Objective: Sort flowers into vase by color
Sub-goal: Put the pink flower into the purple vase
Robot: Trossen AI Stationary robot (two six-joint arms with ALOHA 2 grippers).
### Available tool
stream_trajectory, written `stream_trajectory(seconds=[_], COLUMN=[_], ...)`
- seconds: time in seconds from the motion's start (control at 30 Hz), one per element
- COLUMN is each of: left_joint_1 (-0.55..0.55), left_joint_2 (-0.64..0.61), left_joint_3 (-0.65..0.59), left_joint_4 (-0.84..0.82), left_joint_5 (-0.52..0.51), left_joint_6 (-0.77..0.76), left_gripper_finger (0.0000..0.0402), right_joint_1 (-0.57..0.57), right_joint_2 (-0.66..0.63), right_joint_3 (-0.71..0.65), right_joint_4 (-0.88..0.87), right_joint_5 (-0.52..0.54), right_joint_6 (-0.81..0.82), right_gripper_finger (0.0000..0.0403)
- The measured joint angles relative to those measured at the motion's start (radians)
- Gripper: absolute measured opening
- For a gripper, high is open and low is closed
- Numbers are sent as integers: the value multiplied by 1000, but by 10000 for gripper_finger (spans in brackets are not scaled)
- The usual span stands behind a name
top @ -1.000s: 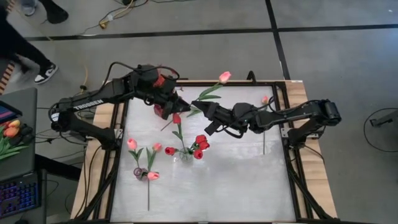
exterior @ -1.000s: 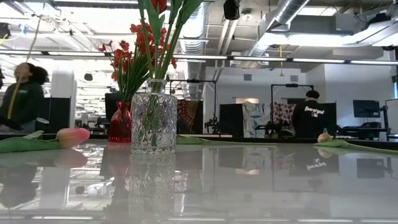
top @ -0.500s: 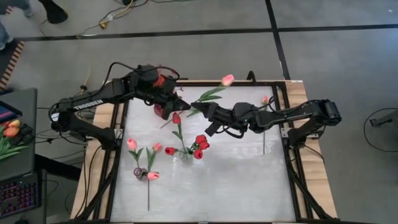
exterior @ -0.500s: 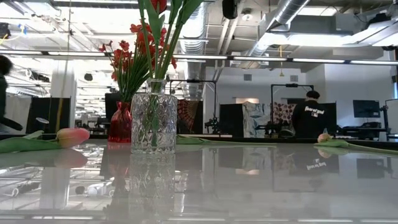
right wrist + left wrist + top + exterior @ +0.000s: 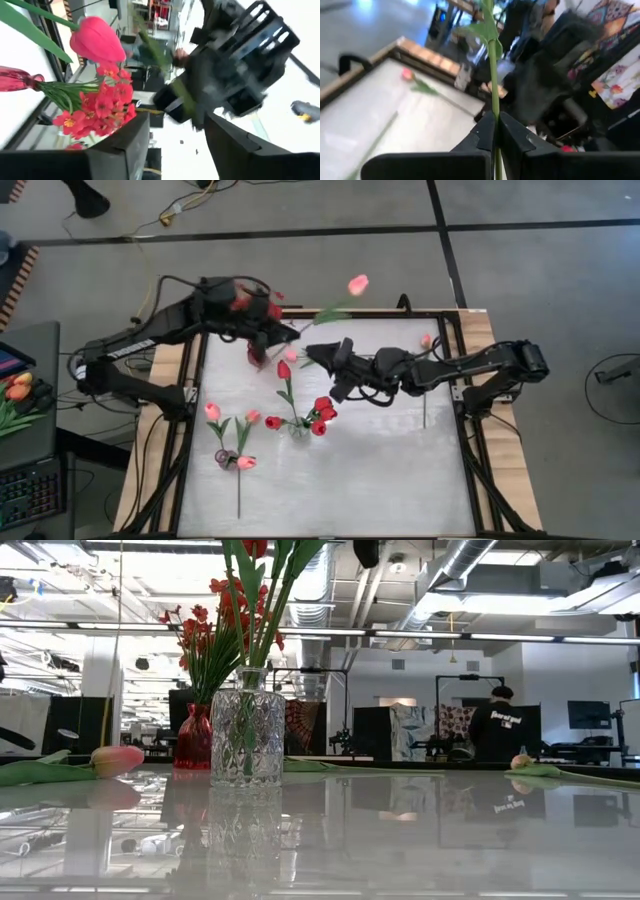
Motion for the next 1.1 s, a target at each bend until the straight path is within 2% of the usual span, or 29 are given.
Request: stream_trajectory(seconds=[0.13, 0.3, 0.43, 0.63, 0.77, 0.83, 0.97, 1.1], left_joint_1=[18, 16, -32, -149, -226, -259, -304, -321], left_joint_2=[-70, -183, -286, -439, -551, -608, -716, -794], left_joint_3=[27, 31, 18, -76, -192, -266, -406, -519], left_joint_4=[-7, -13, -19, 11, 132, 245, 475, 581], left_joint_5=[-31, -35, -32, -48, -34, 7, 75, 118], left_joint_6=[37, 93, 143, 183, 201, 201, 148, 98], left_gripper_finger=[2, 2, 2, 1, 0, 0, 0, 0], right_joint_1=[-12, -40, -68, -60, -36, -26, -7, 8], right_joint_2=[-16, -92, -183, -304, -340, -343, -326, -296], right_joint_3=[0, 0, 0, 0, 0, 0, 0, 0], right_joint_4=[-3, -57, -156, -386, -530, -585, -643, -656], right_joint_5=[11, 68, 144, 162, 161, 161, 161, 161], right_joint_6=[67, 224, 453, 864, 1068, 1140, 1245, 1299], right_gripper_finger=[237, 239, 239, 239, 239, 239, 239, 239])
